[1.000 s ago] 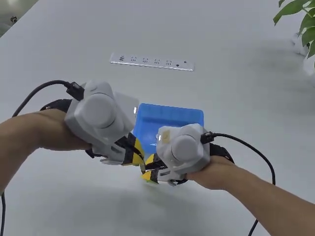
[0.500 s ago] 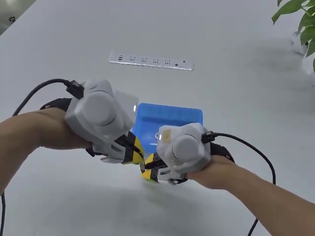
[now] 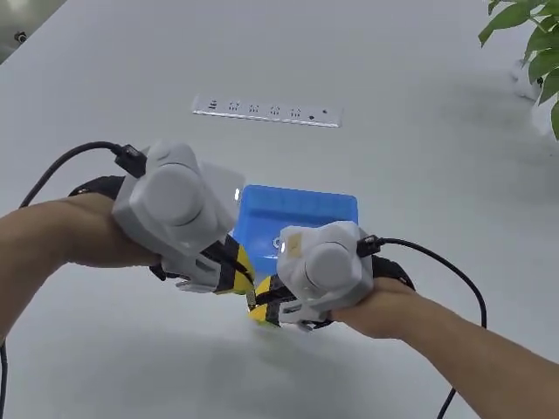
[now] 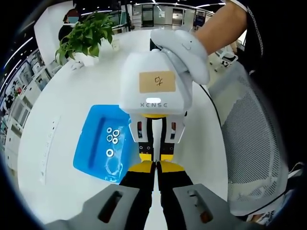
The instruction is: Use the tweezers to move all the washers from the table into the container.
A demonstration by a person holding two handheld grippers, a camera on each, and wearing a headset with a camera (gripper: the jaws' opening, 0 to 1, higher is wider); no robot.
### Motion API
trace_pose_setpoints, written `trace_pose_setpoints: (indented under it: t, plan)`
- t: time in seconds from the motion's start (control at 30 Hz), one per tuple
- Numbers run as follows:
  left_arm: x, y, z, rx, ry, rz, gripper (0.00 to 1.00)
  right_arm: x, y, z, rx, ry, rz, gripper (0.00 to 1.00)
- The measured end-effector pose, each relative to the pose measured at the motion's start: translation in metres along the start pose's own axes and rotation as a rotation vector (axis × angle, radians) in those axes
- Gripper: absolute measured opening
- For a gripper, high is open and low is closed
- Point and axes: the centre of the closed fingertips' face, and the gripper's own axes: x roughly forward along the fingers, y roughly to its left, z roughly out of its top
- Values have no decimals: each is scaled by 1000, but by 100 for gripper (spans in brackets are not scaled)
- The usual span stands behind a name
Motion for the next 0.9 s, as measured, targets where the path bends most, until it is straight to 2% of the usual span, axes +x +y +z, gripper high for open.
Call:
trace_pose_setpoints:
  t: [0.5,0.9]
  plan:
    - [-18,-3,13,13,-24,24,6,-15,0,14,-43,9,-13,9]
    - [-34,1,26,37,-35,42,6,-31,-6,28,-61,6,-36,9]
